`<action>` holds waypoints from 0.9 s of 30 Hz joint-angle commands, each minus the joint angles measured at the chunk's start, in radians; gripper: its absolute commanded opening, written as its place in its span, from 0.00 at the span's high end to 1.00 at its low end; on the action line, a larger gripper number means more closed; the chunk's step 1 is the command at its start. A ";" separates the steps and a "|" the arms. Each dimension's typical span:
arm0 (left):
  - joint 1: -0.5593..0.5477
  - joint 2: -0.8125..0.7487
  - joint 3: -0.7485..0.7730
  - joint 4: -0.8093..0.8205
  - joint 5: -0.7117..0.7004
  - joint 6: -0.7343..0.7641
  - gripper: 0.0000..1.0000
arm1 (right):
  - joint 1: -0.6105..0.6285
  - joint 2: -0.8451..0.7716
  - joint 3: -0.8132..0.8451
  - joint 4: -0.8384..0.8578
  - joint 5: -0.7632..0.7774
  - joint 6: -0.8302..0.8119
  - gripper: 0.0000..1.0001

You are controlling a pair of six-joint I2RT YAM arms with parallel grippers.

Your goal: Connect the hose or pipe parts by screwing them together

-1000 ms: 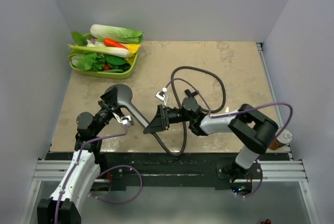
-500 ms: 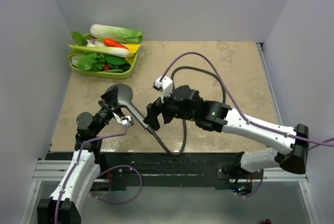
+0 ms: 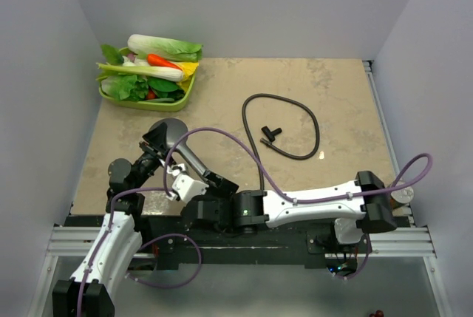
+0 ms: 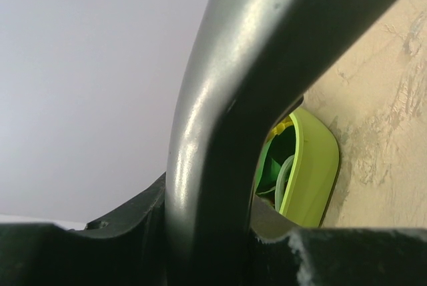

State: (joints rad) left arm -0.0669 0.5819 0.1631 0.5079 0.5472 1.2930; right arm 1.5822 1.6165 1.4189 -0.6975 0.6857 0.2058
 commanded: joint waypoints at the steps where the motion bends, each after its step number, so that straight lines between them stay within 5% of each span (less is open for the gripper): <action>1: -0.004 -0.019 0.027 0.087 0.022 -0.031 1.00 | 0.024 0.083 0.087 -0.083 0.257 -0.023 0.19; 9: -0.004 -0.024 0.021 0.084 0.023 -0.032 1.00 | 0.035 0.103 0.088 0.001 0.281 -0.071 0.38; 16: -0.004 -0.027 0.023 0.086 0.023 -0.032 1.00 | 0.033 0.074 0.048 0.036 0.235 -0.072 0.91; 19: -0.004 -0.025 0.024 0.086 0.025 -0.038 1.00 | 0.027 0.042 0.034 0.053 0.200 -0.056 0.98; 22: -0.004 -0.030 0.023 0.086 0.025 -0.037 1.00 | -0.013 -0.039 -0.015 0.121 0.050 -0.029 1.00; 27: -0.004 -0.036 0.024 0.083 0.026 -0.038 1.00 | -0.186 -0.205 -0.156 0.338 -0.407 0.052 1.00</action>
State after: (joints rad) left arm -0.0662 0.5701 0.1627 0.4778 0.5388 1.2755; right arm 1.4975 1.5394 1.3407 -0.5716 0.6975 0.1856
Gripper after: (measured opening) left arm 0.355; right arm 0.252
